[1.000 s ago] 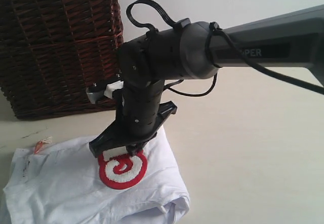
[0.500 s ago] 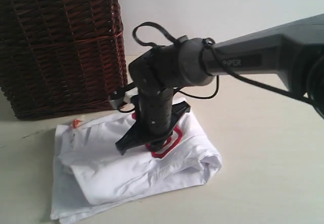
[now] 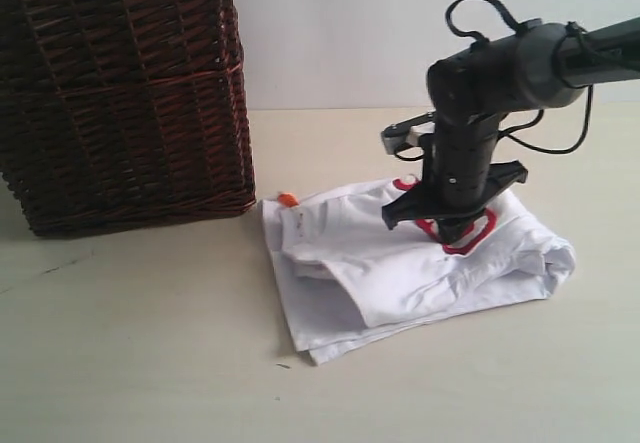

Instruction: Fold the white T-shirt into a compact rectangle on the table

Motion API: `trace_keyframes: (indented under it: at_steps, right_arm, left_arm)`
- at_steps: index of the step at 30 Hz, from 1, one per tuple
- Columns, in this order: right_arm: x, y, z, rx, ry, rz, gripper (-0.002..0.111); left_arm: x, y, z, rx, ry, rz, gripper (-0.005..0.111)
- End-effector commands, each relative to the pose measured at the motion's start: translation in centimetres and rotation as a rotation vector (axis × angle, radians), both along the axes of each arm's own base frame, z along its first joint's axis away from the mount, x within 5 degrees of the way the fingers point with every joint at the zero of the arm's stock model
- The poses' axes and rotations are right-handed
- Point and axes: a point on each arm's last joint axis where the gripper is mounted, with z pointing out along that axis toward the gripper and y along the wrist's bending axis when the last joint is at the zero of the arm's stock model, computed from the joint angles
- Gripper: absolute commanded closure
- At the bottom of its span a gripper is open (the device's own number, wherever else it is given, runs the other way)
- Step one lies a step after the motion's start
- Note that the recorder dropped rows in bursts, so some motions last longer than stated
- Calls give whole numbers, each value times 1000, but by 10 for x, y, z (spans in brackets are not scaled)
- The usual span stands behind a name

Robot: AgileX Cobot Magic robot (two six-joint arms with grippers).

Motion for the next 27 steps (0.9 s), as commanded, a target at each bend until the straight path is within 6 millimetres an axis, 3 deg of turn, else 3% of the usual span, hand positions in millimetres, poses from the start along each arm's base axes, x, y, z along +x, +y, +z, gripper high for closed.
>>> trace_keyframes:
  at_steps: [1, 5, 16, 21, 27]
  right_arm:
    - [-7, -46, -23, -68, 115, -75, 108]
    - [-7, -50, -24, -54, 120, -85, 108]
    - [0, -31, -14, 160, 35, -53, 108]
    - [0, -16, 11, 329, -7, 11, 108]
    - [0, -16, 60, 337, -149, 20, 108]
  left_arm:
    - [0, 0, 1, 3, -13, 2, 106]
    - [0, 0, 1, 3, -13, 2, 106]
    - [0, 0, 1, 3, -13, 2, 106]
    - [0, 0, 1, 3, -13, 2, 106]
    - [0, 0, 1, 3, -13, 2, 106]
